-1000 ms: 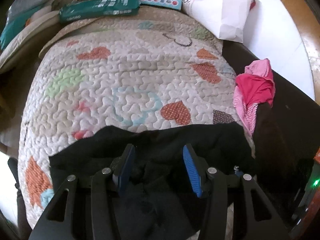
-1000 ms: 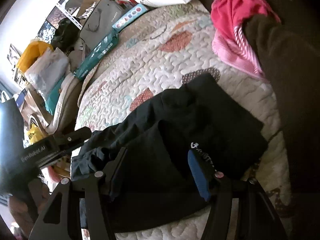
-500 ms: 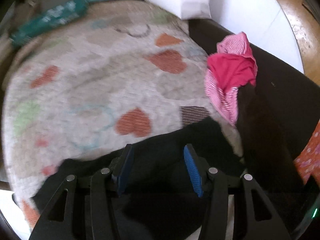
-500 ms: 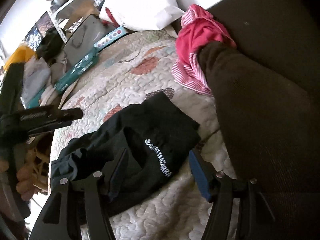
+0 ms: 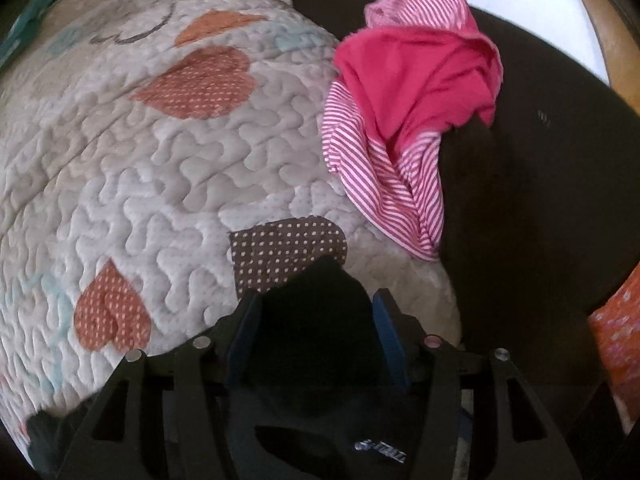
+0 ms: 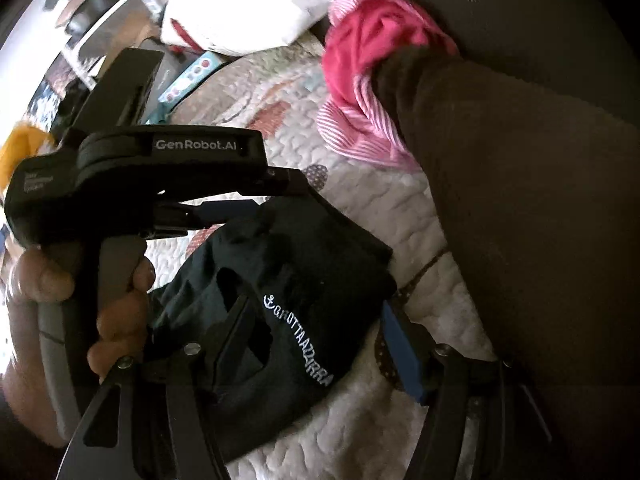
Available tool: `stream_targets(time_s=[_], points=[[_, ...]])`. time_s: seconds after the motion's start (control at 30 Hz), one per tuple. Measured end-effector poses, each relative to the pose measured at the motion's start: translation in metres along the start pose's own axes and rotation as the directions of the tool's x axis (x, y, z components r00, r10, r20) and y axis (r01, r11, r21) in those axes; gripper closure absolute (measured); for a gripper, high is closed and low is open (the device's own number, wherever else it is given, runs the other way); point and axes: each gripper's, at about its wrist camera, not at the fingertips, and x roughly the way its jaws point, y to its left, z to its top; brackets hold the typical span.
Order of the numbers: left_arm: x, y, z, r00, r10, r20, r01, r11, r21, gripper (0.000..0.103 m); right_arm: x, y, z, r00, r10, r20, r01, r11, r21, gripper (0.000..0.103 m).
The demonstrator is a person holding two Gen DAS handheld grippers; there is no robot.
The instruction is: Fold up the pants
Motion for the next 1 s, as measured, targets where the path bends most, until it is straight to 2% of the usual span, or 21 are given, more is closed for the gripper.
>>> stream_targets(time_s=[0.1, 0.13, 0.17, 0.23, 0.27, 0.33, 0.37, 0.4, 0.43, 0.5, 0.63, 0.77, 1.0], points=[[0.007, -0.010, -0.001, 0.999, 0.048, -0.004, -0.047, 0.996, 0.077, 0.050, 0.009, -0.002, 0.004, 1.000, -0.010, -0.003, 0.010, 0.999, 0.035, 0.026], [0.009, -0.014, -0.003, 0.997, 0.075, 0.000, -0.074, 0.992, 0.105, 0.060, 0.013, -0.003, 0.004, 1.000, -0.009, -0.001, 0.009, 0.999, 0.047, 0.026], [0.010, -0.017, -0.004, 0.994, 0.106, 0.006, -0.106, 0.986, 0.132, 0.066, 0.017, -0.004, 0.005, 1.000, -0.010, -0.005, 0.011, 0.999, 0.053, 0.025], [0.007, -0.018, -0.007, 0.994, 0.105, 0.023, -0.108, 0.983, 0.148, 0.074, 0.018, -0.005, 0.007, 1.000, 0.002, -0.001, -0.002, 0.997, 0.072, 0.026], [0.003, -0.017, -0.008, 0.995, 0.097, 0.028, -0.100, 0.985, 0.144, 0.079, 0.017, -0.007, 0.008, 1.000, 0.016, -0.005, -0.015, 0.996, 0.083, 0.029], [-0.006, -0.012, -0.009, 0.997, 0.069, 0.040, -0.073, 0.991, 0.115, 0.083, 0.016, -0.013, 0.011, 1.000, 0.026, -0.014, -0.025, 0.994, 0.108, 0.046], [-0.012, -0.010, -0.010, 0.997, 0.060, 0.049, -0.065, 0.993, 0.103, 0.084, 0.013, -0.018, 0.012, 0.999, 0.035, -0.018, -0.033, 0.992, 0.126, 0.058], [-0.017, -0.009, -0.011, 0.997, 0.056, 0.057, -0.061, 0.993, 0.099, 0.085, 0.012, -0.020, 0.013, 0.998, 0.054, -0.020, -0.051, 0.990, 0.134, 0.078], [-0.021, -0.008, -0.013, 0.996, 0.056, 0.066, -0.062, 0.993, 0.098, 0.085, 0.010, -0.019, 0.014, 0.996, 0.083, -0.023, -0.079, 0.988, 0.134, 0.082], [-0.036, -0.006, -0.016, 0.994, 0.049, 0.093, -0.057, 0.994, 0.092, 0.086, 0.003, -0.011, 0.016, 0.993, 0.114, -0.021, -0.111, 0.989, 0.100, 0.082], [-0.072, -0.001, -0.024, 0.987, 0.023, 0.160, -0.033, 0.998, 0.060, 0.086, -0.020, 0.015, 0.015, 0.992, 0.121, 0.028, -0.120, 0.992, -0.047, 0.084], [-0.118, 0.014, -0.042, 0.971, -0.007, 0.239, 0.004, 1.000, 0.012, 0.086, -0.043, 0.040, 0.015, 0.983, 0.176, 0.057, -0.166, 0.974, -0.156, 0.085], [-0.195, 0.050, -0.091, 0.943, 0.015, 0.331, 0.005, 0.998, -0.061, 0.086, -0.080, 0.097, 0.003, 0.948, 0.319, 0.025, -0.295, 0.902, -0.316, 0.085]])
